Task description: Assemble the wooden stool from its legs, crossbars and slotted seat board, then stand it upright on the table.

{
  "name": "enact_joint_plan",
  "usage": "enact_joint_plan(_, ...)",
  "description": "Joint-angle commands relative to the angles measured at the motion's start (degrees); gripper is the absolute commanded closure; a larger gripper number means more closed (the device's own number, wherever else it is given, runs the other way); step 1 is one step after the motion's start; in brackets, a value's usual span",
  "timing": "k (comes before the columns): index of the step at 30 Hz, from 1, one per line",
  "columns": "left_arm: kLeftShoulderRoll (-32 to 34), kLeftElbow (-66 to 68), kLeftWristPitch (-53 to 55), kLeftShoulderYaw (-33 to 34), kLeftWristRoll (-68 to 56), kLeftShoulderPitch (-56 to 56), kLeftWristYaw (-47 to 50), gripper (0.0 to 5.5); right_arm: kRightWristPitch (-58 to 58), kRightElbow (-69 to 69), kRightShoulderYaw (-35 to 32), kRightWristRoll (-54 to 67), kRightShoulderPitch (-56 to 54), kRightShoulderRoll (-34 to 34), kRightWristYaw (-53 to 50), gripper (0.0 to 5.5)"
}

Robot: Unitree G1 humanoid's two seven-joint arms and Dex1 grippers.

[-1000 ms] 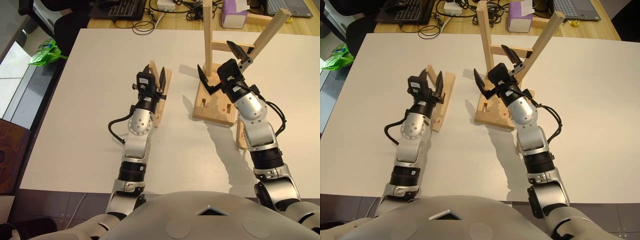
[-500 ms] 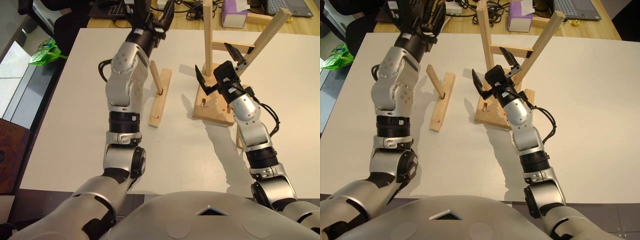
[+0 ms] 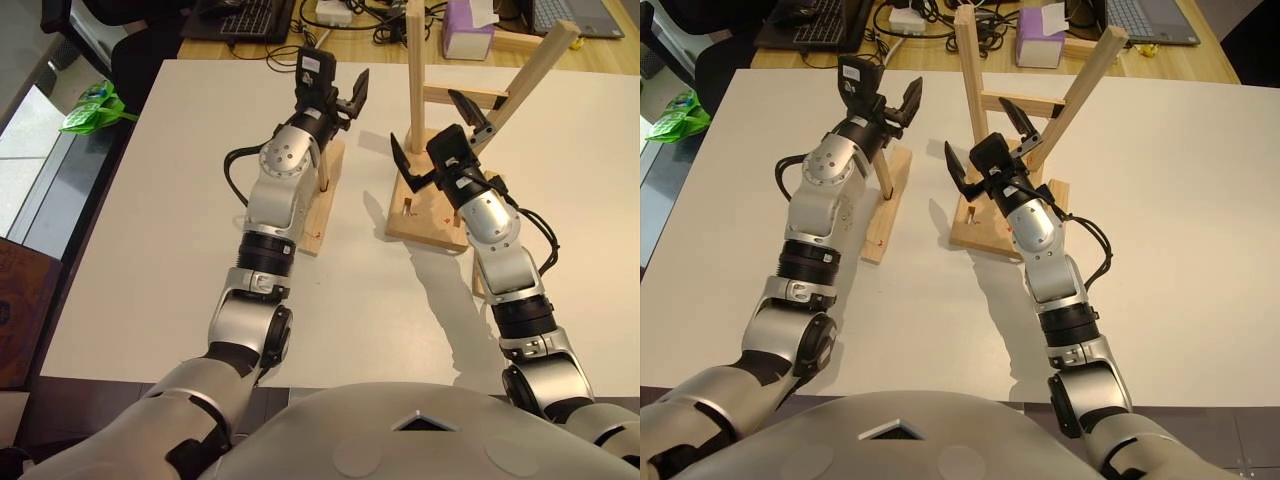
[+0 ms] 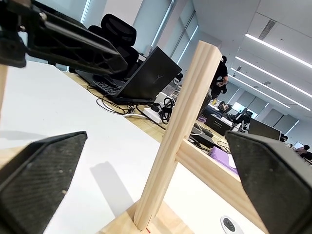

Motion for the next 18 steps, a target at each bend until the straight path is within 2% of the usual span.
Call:
enact_joint_plan(1, -0.5, 0.9, 4.2, 1.0, -0.9, 1.0, -0.3, 2.15, 0.6, 0.2, 0.0, -0.2, -0.7, -0.2, 0.3, 0.1)
enact_joint_plan(5, 0.4, -5.8, 7.9, 2.8, -2.8, -3.2, -0.5, 2.15, 0.3, 0.8, -0.2, -0.4, -1.0, 0.0, -0.4, 0.1)
enact_joint_plan(12, 5.9, -17.3, 14.8, 8.9, -6.5, -16.5, 0.3, 2.15, -0.4, 1.5, -0.3, -0.6, -1.0, 0.2, -1.1, 0.1)
enact_joint_plan(15, 5.1, -18.4, 17.1, 7.5, -6.6, -12.3, -0.1, 2.15, -0.4, 1.1, -0.2, -0.6, -0.5, 0.2, -1.2, 0.1)
enact_joint_plan(18, 4.3, -12.5, 14.6, 6.0, -4.5, -6.2, -0.2, 2.15, -0.3, 0.9, -0.1, -0.6, -0.2, 0.1, -1.2, 0.1)
